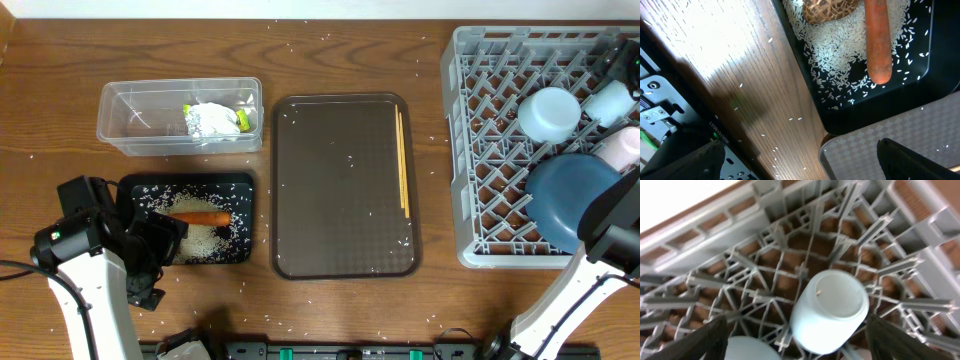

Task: Sort waste into correct bins and load items into the dishwasher rack
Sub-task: 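Move the right gripper back left over the brown tray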

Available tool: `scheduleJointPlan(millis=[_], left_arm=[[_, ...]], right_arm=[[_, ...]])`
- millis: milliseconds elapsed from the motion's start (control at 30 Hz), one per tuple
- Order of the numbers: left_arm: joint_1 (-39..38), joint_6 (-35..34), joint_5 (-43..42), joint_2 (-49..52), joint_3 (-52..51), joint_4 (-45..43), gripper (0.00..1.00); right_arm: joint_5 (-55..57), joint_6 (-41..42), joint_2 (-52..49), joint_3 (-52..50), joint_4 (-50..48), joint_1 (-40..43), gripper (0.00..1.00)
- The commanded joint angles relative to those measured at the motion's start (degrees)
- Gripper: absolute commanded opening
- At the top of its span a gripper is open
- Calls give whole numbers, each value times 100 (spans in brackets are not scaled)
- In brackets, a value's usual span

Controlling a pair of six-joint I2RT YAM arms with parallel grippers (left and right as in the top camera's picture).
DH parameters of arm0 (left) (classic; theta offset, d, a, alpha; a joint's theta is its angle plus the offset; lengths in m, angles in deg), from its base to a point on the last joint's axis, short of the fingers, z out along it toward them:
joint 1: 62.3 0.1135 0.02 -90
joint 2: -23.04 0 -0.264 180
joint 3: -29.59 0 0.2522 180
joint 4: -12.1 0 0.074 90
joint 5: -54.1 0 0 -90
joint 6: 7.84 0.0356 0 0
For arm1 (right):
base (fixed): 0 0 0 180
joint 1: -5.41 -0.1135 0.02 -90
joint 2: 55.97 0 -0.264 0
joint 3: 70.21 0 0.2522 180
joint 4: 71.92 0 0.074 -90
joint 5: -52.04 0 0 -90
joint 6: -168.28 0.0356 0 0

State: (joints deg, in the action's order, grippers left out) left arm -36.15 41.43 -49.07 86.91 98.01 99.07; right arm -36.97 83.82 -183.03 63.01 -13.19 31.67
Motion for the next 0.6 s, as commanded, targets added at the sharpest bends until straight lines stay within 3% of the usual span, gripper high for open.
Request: scheduleJointPlan(millis=[0, 300, 567], left_arm=[[31, -70, 57, 11, 0, 15, 98], [31, -70, 57, 11, 0, 15, 98], [31, -70, 57, 11, 0, 15, 98]], right_arm=[[-463, -26, 101, -22, 92, -133, 78], [-750, -24, 944, -22, 160, -916, 75], [-949, 372, 1394, -22, 822, -2288, 51]])
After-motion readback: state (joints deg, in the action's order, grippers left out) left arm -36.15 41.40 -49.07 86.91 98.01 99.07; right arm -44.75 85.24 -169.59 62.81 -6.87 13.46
